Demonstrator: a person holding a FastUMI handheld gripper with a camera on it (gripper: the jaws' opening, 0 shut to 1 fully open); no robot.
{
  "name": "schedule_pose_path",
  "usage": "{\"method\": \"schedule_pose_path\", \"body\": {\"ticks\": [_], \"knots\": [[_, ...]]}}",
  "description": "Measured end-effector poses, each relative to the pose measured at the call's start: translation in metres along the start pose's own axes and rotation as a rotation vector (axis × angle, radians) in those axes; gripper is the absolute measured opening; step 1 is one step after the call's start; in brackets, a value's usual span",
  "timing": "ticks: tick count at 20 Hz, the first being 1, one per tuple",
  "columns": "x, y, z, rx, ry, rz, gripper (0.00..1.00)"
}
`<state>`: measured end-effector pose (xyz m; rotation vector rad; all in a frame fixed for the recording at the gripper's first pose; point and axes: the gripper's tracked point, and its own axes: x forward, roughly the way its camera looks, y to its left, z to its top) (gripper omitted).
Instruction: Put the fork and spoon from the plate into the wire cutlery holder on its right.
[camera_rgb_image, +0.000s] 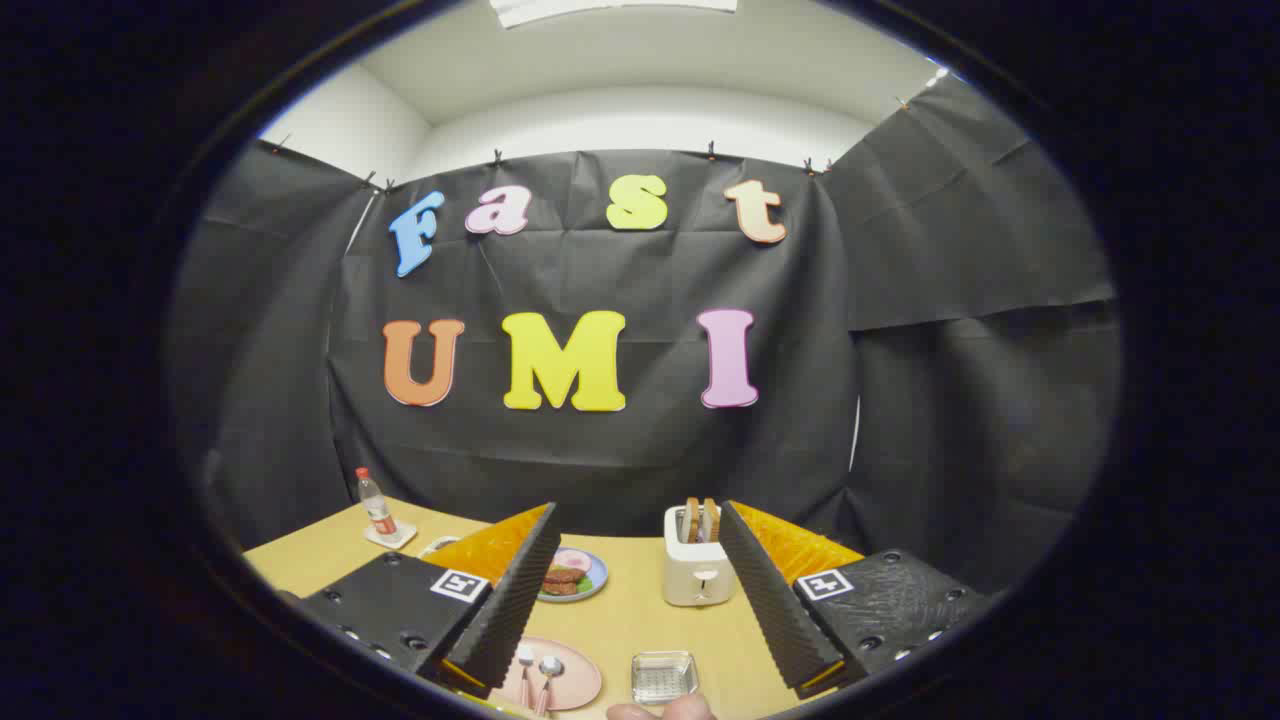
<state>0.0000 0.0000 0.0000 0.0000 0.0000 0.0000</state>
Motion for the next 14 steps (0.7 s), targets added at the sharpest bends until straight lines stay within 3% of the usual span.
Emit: {"method": "schedule_pose_path", "body": {"ticks": [14], "knots": [[-0.001, -0.010, -0.006, 0.027, 0.009, 0.016, 0.96]]}}
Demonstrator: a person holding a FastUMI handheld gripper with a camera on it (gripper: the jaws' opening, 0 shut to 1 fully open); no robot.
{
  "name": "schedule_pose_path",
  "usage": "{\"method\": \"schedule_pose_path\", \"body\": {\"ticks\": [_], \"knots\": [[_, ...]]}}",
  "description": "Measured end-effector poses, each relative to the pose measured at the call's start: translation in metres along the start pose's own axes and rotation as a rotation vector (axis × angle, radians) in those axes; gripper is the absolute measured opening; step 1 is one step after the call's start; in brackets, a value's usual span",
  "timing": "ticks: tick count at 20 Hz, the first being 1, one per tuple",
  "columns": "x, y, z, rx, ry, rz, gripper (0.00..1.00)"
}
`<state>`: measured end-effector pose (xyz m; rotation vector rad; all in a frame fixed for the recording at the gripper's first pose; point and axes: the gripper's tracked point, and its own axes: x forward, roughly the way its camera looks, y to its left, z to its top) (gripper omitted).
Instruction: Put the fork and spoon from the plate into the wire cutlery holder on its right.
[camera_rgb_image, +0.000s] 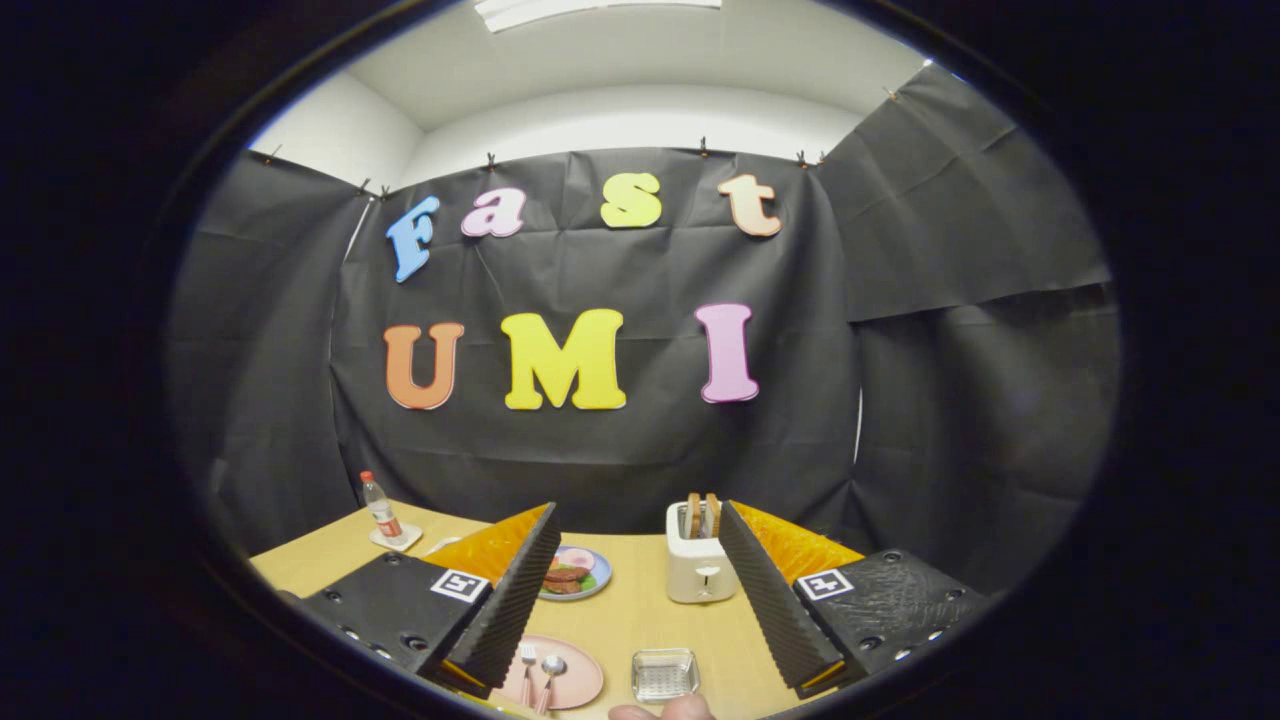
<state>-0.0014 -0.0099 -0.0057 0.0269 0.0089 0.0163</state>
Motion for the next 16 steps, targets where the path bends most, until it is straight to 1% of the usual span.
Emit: {"method": "schedule_pose_path", "body": {"ticks": [3, 9, 13, 16], "knots": [[-0.003, 0.005, -0.010, -0.005, 0.021, 0.010, 0.95], [-0.018, 0.030, -0.051, -0.023, 0.091, 0.080, 0.96], [-0.038, 0.050, -0.120, -0.024, 0.221, 0.117, 0.96], [-0.055, 0.061, -0.182, -0.065, 0.330, 0.141, 0.96]]}}
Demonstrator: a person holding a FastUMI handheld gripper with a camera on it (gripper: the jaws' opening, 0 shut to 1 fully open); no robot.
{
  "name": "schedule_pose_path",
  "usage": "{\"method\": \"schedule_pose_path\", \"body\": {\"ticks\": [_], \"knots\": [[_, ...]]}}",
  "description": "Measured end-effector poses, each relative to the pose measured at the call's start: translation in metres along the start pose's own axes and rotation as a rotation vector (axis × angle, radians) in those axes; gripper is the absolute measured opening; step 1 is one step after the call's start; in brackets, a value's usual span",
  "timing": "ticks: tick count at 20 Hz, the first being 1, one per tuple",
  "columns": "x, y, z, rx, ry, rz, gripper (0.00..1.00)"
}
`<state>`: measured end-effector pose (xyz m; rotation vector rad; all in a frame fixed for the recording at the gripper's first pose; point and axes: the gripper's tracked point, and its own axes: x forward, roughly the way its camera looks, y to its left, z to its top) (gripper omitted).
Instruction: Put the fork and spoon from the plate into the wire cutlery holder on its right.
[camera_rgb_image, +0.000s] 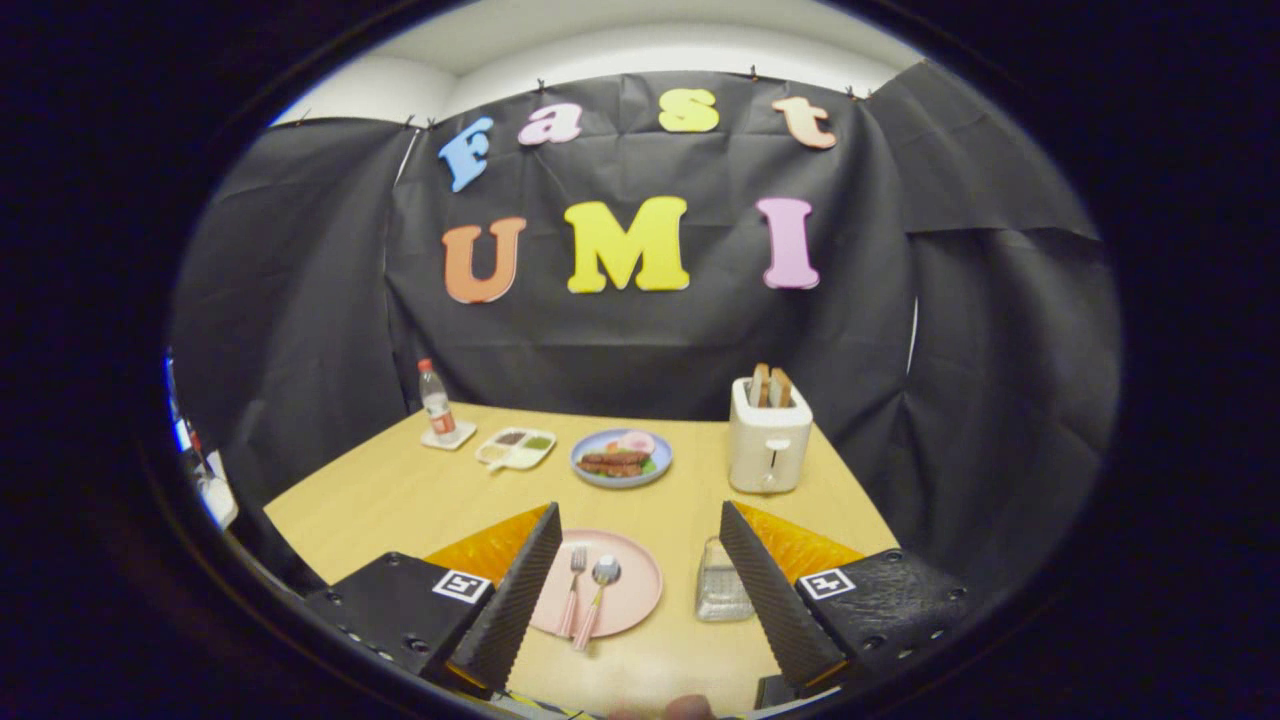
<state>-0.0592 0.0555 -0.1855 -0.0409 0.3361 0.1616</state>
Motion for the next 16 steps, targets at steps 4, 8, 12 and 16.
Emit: {"method": "schedule_pose_path", "body": {"ticks": [4, 8, 12, 16], "knots": [[0.005, 0.020, -0.078, -0.073, 0.133, 0.026, 0.96], [0.023, 0.036, -0.135, -0.054, 0.249, 0.041, 0.96], [0.037, 0.040, -0.169, -0.056, 0.330, 0.021, 0.84], [0.049, 0.038, -0.184, -0.082, 0.356, 0.009, 0.71]]}}
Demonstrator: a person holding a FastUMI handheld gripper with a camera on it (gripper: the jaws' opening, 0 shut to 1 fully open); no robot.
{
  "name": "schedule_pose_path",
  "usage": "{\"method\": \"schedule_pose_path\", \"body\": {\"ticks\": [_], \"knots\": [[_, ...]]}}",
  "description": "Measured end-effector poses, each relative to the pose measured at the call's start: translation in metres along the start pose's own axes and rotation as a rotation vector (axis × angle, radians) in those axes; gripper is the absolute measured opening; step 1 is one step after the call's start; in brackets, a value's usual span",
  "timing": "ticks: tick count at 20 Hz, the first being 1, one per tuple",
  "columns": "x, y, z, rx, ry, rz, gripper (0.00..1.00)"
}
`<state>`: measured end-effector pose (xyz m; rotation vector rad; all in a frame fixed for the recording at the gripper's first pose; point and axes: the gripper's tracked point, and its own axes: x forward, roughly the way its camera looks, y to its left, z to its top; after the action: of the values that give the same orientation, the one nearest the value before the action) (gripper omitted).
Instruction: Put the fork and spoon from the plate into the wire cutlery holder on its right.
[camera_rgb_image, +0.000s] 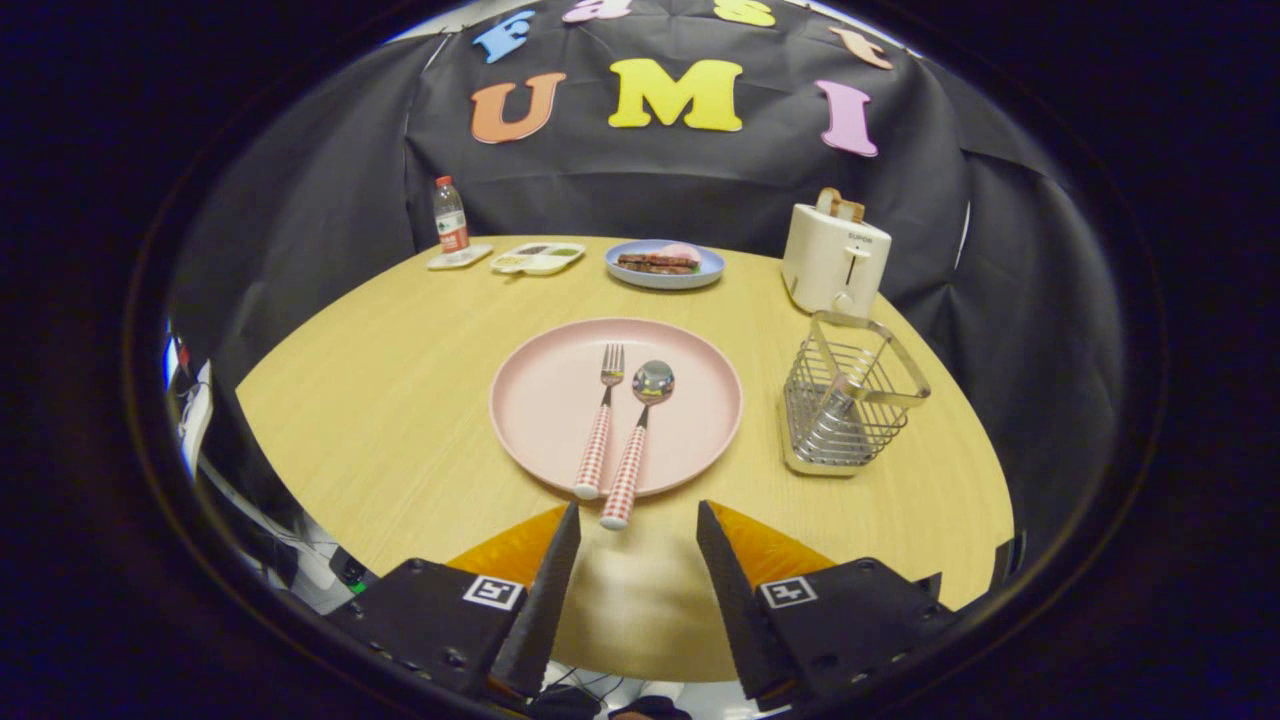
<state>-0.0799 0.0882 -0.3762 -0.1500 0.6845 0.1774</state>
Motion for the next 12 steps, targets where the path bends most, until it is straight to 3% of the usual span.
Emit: {"method": "schedule_pose_path", "body": {"ticks": [1, 4, 8, 9, 11, 12], "knots": [[0.002, 0.000, 0.000, -0.003, 0.004, -0.004, 0.70], [0.010, -0.001, -0.003, 0.009, 0.019, -0.011, 0.49], [0.017, 0.002, 0.002, 0.020, 0.020, -0.005, 0.49], [0.020, -0.002, 0.000, 0.009, 0.022, -0.037, 0.49], [0.021, -0.005, 0.003, 0.004, 0.025, -0.042, 0.21], [0.022, -0.003, 0.004, 0.007, 0.027, -0.032, 0.21]]}}
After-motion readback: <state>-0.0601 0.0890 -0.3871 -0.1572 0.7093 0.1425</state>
